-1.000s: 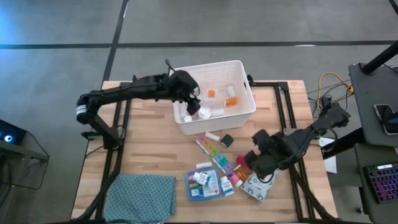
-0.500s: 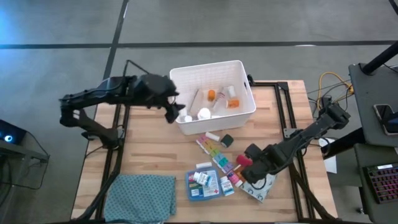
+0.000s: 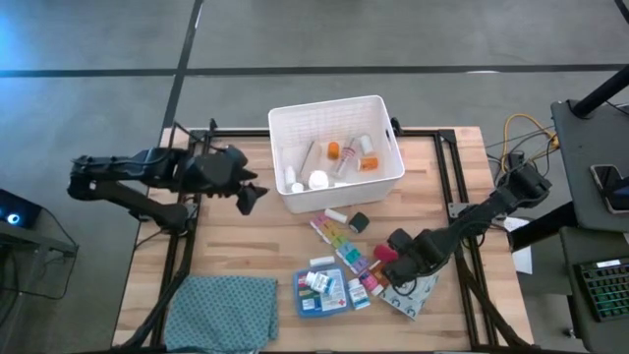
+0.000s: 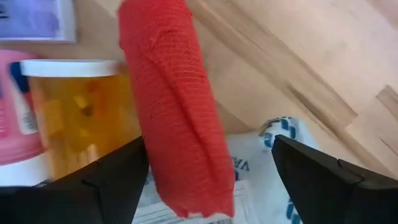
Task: Pick & place medical supplies in basket/bin
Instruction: Put the red bandage into the bin
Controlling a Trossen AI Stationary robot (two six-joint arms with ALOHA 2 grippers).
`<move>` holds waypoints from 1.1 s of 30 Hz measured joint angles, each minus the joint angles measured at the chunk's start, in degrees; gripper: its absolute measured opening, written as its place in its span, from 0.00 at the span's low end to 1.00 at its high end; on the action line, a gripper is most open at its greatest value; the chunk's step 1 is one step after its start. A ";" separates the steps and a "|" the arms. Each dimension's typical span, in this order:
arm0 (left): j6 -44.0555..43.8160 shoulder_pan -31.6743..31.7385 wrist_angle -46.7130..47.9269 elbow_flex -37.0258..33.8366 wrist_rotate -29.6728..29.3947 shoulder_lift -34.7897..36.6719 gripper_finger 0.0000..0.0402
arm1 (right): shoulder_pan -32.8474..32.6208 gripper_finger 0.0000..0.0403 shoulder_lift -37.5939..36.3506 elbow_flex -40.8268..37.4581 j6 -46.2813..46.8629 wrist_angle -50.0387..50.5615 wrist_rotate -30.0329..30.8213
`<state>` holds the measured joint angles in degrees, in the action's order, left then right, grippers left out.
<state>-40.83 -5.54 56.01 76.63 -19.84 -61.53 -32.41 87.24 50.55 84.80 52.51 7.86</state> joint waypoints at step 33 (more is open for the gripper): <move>-4.68 -11.67 -4.42 -12.90 -0.23 2.61 0.69 | 30.48 0.36 -6.01 36.34 -44.98 -2.76 31.74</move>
<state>-45.51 -17.20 51.60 63.73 -20.07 -58.91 -1.93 81.23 86.89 39.82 49.75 39.60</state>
